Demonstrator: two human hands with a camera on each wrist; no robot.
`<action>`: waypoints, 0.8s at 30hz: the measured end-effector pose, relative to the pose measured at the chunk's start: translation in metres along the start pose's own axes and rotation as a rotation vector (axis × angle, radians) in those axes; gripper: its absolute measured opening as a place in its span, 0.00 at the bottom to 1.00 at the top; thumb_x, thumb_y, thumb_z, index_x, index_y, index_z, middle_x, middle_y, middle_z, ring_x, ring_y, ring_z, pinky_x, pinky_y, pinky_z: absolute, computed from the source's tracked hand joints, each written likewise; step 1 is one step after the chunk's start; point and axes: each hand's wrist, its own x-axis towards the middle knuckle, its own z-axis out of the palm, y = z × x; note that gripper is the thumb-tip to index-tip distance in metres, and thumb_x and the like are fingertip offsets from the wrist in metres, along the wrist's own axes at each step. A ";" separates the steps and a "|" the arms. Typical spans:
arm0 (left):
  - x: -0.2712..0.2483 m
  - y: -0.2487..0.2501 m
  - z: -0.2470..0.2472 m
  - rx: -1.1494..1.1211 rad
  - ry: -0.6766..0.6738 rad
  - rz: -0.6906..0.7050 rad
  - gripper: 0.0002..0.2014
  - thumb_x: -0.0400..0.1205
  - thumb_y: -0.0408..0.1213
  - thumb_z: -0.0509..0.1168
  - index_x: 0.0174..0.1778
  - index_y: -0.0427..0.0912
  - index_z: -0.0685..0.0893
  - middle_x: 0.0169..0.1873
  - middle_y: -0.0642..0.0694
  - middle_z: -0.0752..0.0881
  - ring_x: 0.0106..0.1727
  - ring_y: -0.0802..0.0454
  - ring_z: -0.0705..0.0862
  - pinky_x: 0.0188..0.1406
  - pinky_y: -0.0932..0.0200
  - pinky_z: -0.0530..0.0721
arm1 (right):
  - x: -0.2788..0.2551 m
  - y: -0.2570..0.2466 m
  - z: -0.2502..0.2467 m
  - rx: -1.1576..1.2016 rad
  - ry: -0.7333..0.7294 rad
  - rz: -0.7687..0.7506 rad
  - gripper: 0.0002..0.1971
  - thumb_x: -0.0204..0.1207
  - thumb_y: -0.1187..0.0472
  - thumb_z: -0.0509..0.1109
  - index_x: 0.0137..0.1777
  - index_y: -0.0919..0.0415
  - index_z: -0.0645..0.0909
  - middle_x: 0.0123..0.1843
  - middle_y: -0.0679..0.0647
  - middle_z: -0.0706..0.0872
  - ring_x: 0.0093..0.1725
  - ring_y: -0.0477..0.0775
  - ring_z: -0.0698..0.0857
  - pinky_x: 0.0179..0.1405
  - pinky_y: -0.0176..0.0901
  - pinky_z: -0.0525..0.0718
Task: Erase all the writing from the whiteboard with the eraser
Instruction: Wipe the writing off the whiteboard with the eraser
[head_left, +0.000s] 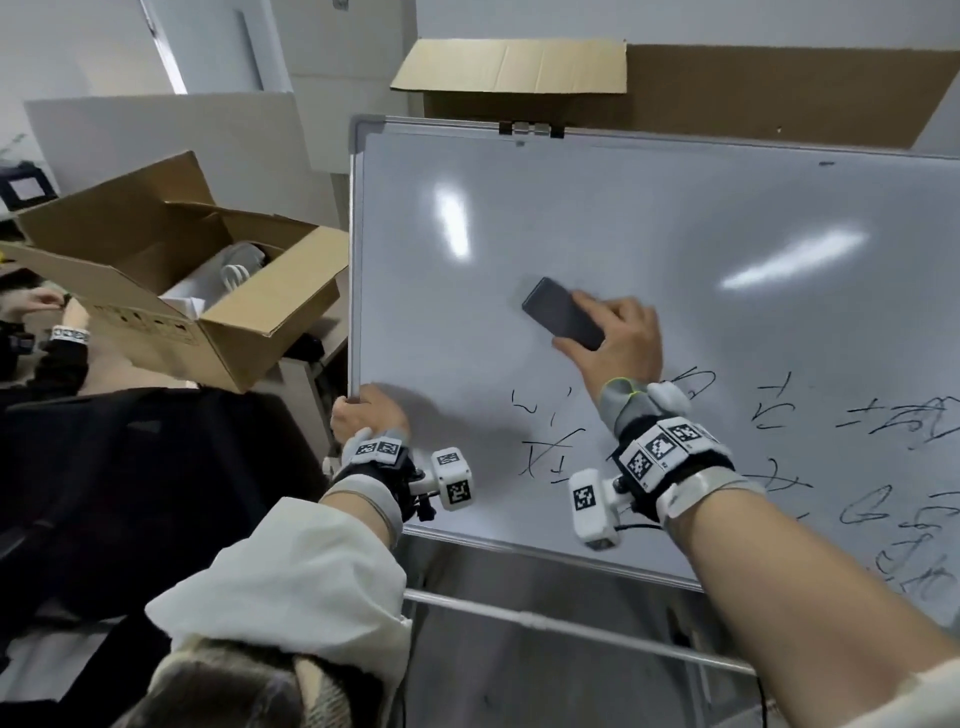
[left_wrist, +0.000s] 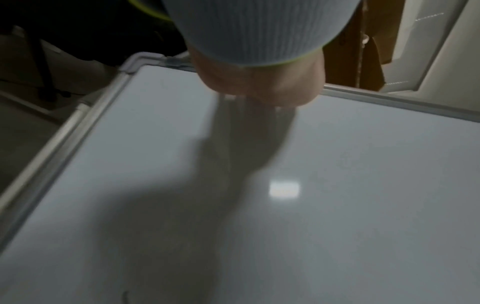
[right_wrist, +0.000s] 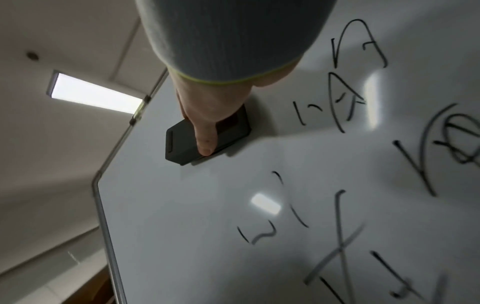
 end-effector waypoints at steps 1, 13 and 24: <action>0.000 -0.013 0.000 0.004 0.032 -0.020 0.24 0.79 0.46 0.57 0.65 0.38 0.85 0.64 0.35 0.84 0.66 0.33 0.81 0.67 0.47 0.75 | -0.009 0.003 0.004 -0.008 -0.053 -0.009 0.32 0.60 0.47 0.84 0.67 0.45 0.85 0.49 0.52 0.82 0.54 0.62 0.77 0.58 0.50 0.77; -0.027 -0.107 -0.030 0.417 -0.420 -0.091 0.25 0.84 0.43 0.62 0.72 0.31 0.77 0.73 0.32 0.76 0.76 0.37 0.75 0.74 0.46 0.76 | -0.050 0.001 0.025 -0.063 -0.242 -0.114 0.31 0.62 0.44 0.84 0.68 0.44 0.85 0.51 0.52 0.85 0.56 0.58 0.77 0.61 0.49 0.70; -0.027 -0.097 -0.021 0.837 -0.762 0.084 0.10 0.79 0.40 0.69 0.50 0.38 0.87 0.54 0.39 0.88 0.59 0.40 0.87 0.54 0.54 0.84 | -0.077 0.011 0.051 -0.168 -0.251 -0.258 0.35 0.53 0.49 0.90 0.64 0.47 0.88 0.48 0.51 0.85 0.52 0.54 0.72 0.54 0.57 0.78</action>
